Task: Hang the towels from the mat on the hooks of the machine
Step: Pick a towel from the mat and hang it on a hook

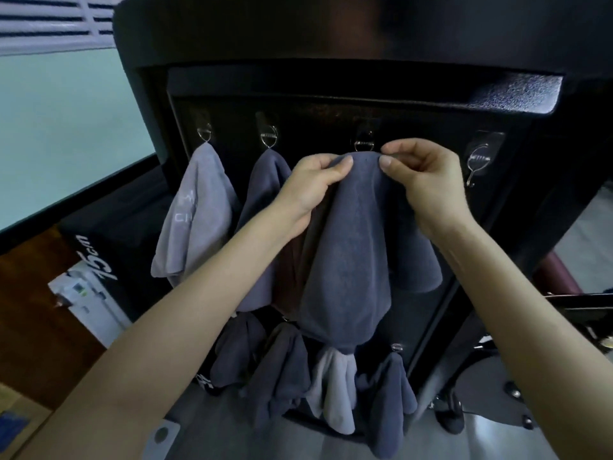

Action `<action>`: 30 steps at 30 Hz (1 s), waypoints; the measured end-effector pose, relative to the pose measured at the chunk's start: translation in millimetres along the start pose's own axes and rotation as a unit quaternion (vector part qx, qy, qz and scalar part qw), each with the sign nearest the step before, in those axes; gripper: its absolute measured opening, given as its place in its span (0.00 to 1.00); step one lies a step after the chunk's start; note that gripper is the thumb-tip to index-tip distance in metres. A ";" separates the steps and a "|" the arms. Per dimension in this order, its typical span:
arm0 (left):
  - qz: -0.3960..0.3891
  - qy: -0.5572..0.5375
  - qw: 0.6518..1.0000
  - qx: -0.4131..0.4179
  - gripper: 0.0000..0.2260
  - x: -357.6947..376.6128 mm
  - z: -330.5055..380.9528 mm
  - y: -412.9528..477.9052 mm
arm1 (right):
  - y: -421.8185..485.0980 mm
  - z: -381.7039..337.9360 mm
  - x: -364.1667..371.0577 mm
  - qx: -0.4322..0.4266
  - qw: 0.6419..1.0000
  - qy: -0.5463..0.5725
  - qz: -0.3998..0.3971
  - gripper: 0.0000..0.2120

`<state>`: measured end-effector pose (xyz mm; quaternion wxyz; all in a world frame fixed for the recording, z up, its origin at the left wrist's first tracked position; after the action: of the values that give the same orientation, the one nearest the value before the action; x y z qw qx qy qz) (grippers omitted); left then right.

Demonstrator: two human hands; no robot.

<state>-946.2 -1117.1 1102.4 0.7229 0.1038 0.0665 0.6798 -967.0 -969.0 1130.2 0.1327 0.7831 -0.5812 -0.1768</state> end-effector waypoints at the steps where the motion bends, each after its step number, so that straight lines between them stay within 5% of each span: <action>1: 0.033 0.031 0.999 0.010 0.07 -5.2 0.9 5.5 | 4.5 -0.4 -2.1 -0.010 0.999 -0.027 0.036 0.05; 5: 0.216 0.305 0.927 0.045 0.10 -26.1 10.5 7.6 | 7.6 1.9 -4.1 -0.023 0.977 -0.160 0.141 0.05; 11: 0.339 0.496 0.781 0.172 0.10 -16.5 38.9 -10.0 | 4.4 -0.3 1.5 -0.059 0.956 -0.239 0.163 0.07; 15: 0.274 0.421 0.845 0.185 0.11 -12.9 29.0 -5.9 | 1.6 4.9 7.4 -0.076 0.937 -0.300 0.162 0.08; 22: 0.225 0.395 0.885 0.103 0.21 -9.7 19.4 0.5 | -12.1 4.7 19.5 -0.110 0.852 -0.478 0.183 0.11; 30: 0.145 0.470 0.869 -0.052 0.25 -5.9 11.1 20.6 | -0.4 14.4 21.8 -0.035 0.891 -0.452 0.018 0.17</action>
<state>-963.9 -1122.5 1117.9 0.5041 -0.2577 0.3470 0.7477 -967.2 -989.8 1114.3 -0.1135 0.6029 -0.5857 -0.5296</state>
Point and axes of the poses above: each hand's wrist, its own y-axis towards the middle knuckle, its own x-axis out of the palm, z = x × y, the point moved 10 cm from there along y, towards the middle knuckle, and after that the axes turned 8 degrees about -z, right-handed, at the moved point
